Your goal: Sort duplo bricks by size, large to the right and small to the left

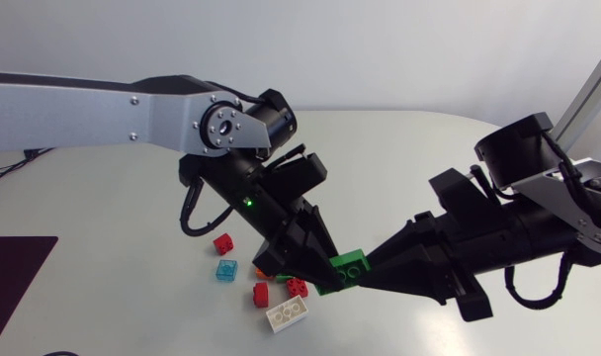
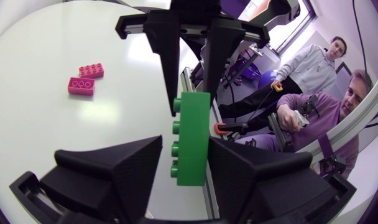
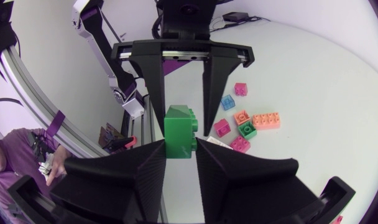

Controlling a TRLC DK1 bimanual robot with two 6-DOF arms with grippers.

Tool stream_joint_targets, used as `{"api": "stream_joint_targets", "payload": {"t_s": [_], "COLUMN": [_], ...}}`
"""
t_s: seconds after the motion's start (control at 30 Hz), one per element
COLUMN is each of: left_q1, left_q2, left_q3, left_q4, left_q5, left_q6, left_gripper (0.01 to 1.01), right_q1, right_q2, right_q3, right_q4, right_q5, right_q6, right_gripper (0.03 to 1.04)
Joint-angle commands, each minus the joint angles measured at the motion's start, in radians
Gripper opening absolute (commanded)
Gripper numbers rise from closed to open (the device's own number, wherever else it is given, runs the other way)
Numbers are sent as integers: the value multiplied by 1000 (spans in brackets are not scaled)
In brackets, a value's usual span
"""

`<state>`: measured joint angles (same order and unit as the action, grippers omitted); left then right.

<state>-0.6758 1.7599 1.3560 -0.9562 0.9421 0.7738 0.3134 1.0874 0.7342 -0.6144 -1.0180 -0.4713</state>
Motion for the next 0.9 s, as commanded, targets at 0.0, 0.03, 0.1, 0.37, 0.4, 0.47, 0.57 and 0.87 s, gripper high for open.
{"api": "stream_joint_targets", "payload": {"t_s": [0.0,0.03,0.1,0.37,0.4,0.47,0.57,0.87], "left_q1": [38,55,85,197,193,177,151,73], "left_q2": [-17,-23,-42,-100,-109,-108,-94,59], "left_q3": [18,22,25,-69,-106,-159,-225,-235], "left_q4": [-16,-18,-18,243,295,370,479,577], "left_q5": [20,20,20,-167,-220,-332,-459,-695], "left_q6": [9,9,2,-228,-255,-304,-360,-453], "left_gripper": [998,998,997,997,997,995,992,990], "right_q1": [-16,-39,-89,-404,-413,-435,-490,-643], "right_q2": [-27,-35,-50,-69,-95,-133,-144,16], "right_q3": [-25,-25,-27,-53,-84,-157,-240,-314], "right_q4": [8,7,1,28,96,231,360,567], "right_q5": [-4,-4,-2,173,236,371,490,653], "right_q6": [-6,-7,-13,-115,-95,-61,-66,-118], "right_gripper": [167,167,167,174,174,177,180,185]}}
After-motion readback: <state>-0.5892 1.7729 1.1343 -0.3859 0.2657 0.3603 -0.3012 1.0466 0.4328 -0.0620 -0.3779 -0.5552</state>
